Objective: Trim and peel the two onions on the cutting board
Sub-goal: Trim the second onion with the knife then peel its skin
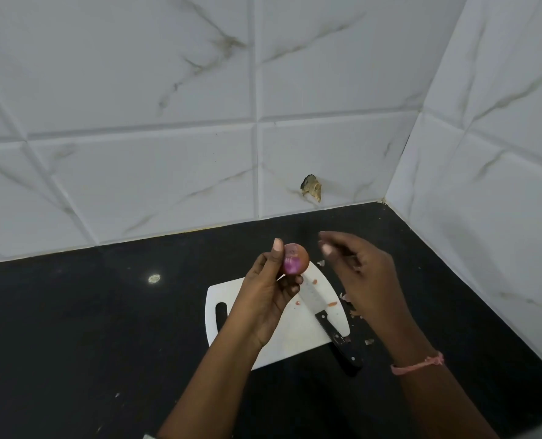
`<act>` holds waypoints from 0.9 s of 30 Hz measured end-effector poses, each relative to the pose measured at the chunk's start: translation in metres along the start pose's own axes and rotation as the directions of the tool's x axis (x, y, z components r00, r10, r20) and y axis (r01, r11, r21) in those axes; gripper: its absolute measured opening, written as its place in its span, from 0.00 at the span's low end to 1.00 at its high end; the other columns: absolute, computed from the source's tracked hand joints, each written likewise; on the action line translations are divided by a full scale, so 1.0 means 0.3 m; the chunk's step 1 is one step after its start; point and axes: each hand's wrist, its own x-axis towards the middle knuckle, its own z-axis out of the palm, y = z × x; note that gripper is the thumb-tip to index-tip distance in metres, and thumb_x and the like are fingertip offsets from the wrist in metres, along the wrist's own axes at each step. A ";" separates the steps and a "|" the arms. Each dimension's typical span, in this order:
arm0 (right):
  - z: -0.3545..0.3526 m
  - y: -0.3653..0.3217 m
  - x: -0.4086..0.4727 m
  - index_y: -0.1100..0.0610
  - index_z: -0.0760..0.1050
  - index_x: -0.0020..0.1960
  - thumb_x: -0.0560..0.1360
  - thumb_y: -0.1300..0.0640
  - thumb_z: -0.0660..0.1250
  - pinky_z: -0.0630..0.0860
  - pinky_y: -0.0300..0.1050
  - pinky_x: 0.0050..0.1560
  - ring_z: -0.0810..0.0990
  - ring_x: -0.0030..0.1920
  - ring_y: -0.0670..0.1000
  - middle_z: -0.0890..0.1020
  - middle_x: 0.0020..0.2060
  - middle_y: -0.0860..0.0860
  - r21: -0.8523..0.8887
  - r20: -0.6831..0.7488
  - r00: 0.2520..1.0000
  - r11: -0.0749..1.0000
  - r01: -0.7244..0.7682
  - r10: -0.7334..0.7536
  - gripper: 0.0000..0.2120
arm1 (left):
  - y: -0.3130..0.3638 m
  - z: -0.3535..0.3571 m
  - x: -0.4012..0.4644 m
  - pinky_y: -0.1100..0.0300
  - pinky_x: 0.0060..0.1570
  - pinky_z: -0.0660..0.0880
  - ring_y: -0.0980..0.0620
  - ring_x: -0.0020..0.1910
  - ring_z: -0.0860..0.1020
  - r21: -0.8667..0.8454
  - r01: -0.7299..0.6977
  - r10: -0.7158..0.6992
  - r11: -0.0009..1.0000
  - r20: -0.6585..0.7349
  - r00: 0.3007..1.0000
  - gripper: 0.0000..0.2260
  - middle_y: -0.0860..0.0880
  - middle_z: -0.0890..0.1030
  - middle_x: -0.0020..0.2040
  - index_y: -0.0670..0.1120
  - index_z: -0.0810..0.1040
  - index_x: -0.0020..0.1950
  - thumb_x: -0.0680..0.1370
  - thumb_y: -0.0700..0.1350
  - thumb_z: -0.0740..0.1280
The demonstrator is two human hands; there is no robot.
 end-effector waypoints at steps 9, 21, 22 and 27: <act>0.039 -0.079 -0.003 0.46 0.77 0.49 0.74 0.58 0.72 0.76 0.32 0.47 0.80 0.49 0.43 0.80 0.46 0.43 0.170 0.149 0.986 0.984 0.044 -0.070 0.09 | 0.011 -0.002 -0.019 0.64 0.37 0.74 0.57 0.32 0.75 0.082 -0.057 0.053 0.995 0.051 0.997 0.28 0.48 0.81 0.38 0.39 0.80 0.60 0.71 0.60 0.67; 0.063 -0.076 -0.009 0.45 0.76 0.47 0.75 0.60 0.70 0.75 0.29 0.48 0.79 0.48 0.41 0.81 0.45 0.43 0.180 0.104 0.993 0.983 0.041 -0.061 0.10 | 0.022 0.003 -0.035 0.66 0.33 0.75 0.57 0.31 0.76 0.154 -0.101 0.099 0.983 0.021 0.995 0.22 0.48 0.82 0.39 0.42 0.82 0.53 0.72 0.59 0.68; 0.068 -0.075 -0.009 0.46 0.76 0.47 0.75 0.60 0.70 0.75 0.29 0.48 0.79 0.48 0.41 0.81 0.44 0.43 0.179 0.095 0.994 0.983 0.037 -0.055 0.10 | 0.021 0.006 -0.035 0.67 0.32 0.74 0.57 0.30 0.76 0.152 -0.101 0.100 0.983 0.015 0.995 0.22 0.48 0.82 0.38 0.42 0.82 0.52 0.72 0.60 0.68; 0.089 -0.075 -0.018 0.53 0.78 0.48 0.76 0.62 0.70 0.76 0.31 0.47 0.80 0.47 0.42 0.81 0.44 0.46 0.203 0.049 0.998 0.979 0.032 -0.043 0.05 | 0.024 0.010 -0.034 0.66 0.28 0.71 0.57 0.27 0.71 0.138 -0.070 0.076 0.988 -0.037 0.996 0.19 0.48 0.80 0.34 0.45 0.83 0.46 0.71 0.61 0.70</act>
